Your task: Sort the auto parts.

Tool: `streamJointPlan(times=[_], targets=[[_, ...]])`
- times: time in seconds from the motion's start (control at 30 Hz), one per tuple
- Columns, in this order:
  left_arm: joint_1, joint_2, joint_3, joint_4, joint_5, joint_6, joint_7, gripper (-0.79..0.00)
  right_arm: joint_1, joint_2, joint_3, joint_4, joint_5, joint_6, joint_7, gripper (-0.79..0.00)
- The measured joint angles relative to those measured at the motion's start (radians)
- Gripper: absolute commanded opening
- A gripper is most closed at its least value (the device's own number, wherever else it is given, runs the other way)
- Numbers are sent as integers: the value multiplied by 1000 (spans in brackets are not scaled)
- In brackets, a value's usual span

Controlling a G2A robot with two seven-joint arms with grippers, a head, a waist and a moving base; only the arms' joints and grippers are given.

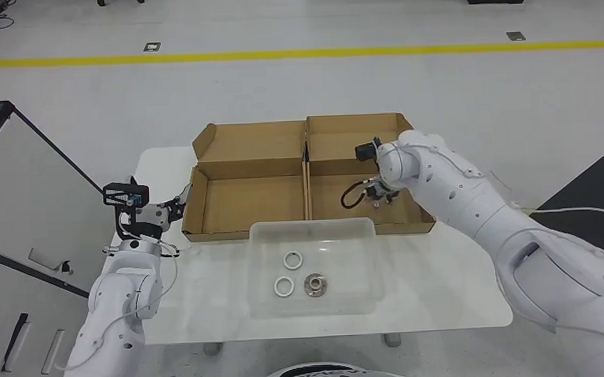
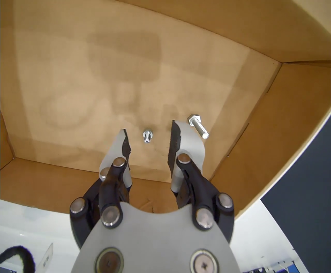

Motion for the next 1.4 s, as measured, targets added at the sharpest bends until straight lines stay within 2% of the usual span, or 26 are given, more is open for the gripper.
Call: streamJointPlan(times=[0.27, 0.57, 0.9, 1.07, 1.4], targets=[[0, 0, 0, 0, 0, 0, 0, 0, 9, 22, 94, -71, 51, -28, 10, 0], [0, 0, 0, 0, 0, 0, 0, 0, -51, 85, 309, -260, 295, -143, 121, 0], [0, 0, 0, 0, 0, 0, 0, 0, -219, 174, 607, -423, 618, -177, 320, 0], [0, 0, 0, 0, 0, 0, 0, 0, -304, 223, 702, -491, 738, -187, 320, 0], [0, 0, 0, 0, 0, 0, 0, 0, -466, 347, 870, -597, 978, -241, 320, 0]])
